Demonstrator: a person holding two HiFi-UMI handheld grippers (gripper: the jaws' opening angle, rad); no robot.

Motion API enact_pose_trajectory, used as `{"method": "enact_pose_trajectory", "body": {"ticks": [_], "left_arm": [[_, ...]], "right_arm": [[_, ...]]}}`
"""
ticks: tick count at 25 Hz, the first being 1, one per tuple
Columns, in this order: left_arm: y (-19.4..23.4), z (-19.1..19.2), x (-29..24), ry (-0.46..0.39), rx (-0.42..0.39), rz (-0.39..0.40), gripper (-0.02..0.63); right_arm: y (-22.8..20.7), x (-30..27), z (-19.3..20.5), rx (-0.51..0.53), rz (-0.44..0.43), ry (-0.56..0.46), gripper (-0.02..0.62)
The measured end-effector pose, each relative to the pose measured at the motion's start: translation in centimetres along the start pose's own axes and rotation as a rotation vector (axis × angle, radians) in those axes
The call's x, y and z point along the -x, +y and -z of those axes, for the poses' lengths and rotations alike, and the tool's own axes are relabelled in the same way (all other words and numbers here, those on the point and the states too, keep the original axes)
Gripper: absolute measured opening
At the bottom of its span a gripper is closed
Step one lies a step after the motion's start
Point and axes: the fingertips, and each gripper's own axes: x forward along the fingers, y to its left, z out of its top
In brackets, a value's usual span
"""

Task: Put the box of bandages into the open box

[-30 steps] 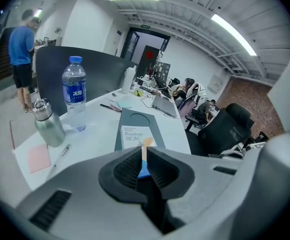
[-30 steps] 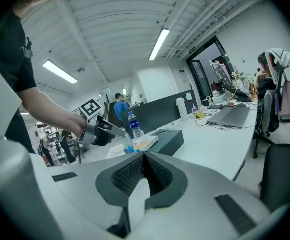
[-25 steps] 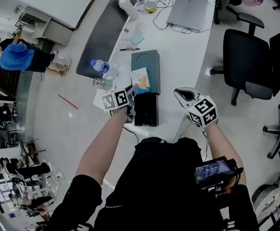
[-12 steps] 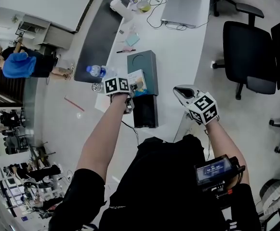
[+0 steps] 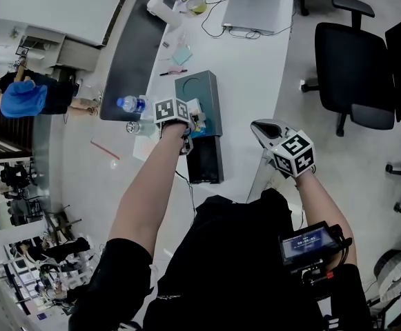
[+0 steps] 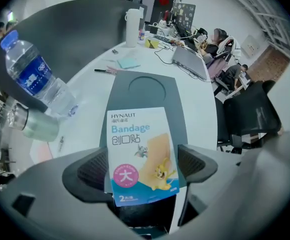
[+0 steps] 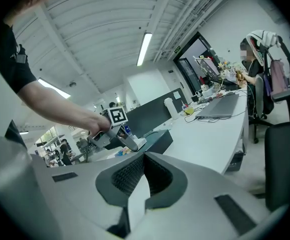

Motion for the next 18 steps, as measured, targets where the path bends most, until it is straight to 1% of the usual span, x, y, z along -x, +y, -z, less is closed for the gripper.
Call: {"method": "enact_pose_trajectory", "body": {"ticks": [2,5,10,18], "left_arm": [[0.1,0.2,0.0,-0.001,0.006,-0.013,0.434],[0.2,0.4,-0.1,0.002,0.012,-0.006,0.423],[0.9,0.8,0.3,0.013,0.03,0.017,0.402],[1.5,2.1,1.6,-0.028,0.014,0.081,0.397]], "right_arm": [[0.2,-0.1,0.0,-0.003,-0.001,-0.004,0.025],[0.4,-0.3,0.0,0.001,-0.004,0.0,0.025],[0.9,-0.5,0.3,0.003,-0.006,0.008,0.025],[2.0,-1.2,1.1,0.018,-0.02,0.041,0.025]]}}
